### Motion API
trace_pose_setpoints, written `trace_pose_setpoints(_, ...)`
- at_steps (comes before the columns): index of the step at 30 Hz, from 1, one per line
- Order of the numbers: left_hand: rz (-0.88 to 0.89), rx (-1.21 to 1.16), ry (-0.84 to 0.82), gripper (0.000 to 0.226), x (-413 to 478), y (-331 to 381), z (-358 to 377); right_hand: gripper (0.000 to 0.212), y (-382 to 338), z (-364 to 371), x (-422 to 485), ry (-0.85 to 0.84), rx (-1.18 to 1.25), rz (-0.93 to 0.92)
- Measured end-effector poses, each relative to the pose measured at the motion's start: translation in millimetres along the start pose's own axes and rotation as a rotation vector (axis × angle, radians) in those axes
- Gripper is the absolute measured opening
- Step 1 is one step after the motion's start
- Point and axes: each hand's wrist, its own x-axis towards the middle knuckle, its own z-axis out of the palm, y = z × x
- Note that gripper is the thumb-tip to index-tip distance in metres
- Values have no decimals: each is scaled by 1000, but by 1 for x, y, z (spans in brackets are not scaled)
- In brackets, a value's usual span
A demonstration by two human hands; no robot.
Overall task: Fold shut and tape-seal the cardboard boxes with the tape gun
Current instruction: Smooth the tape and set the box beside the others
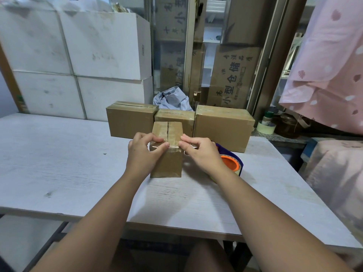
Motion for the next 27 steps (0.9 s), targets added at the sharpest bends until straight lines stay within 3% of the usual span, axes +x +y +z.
trace_pose_setpoints(11,128,-94,-96,16,-4,-25,-4,48,1,-1,-1,1,-40,-21)
trace_pose_setpoints(15,109,-103,-123,29,-5,-31,-7,47,2,2,-2,16,-69,-40)
trace_pose_setpoints(27,96,-173,-144,27,-3,-30,-10,43,-2,5,-3,42,-144,-72)
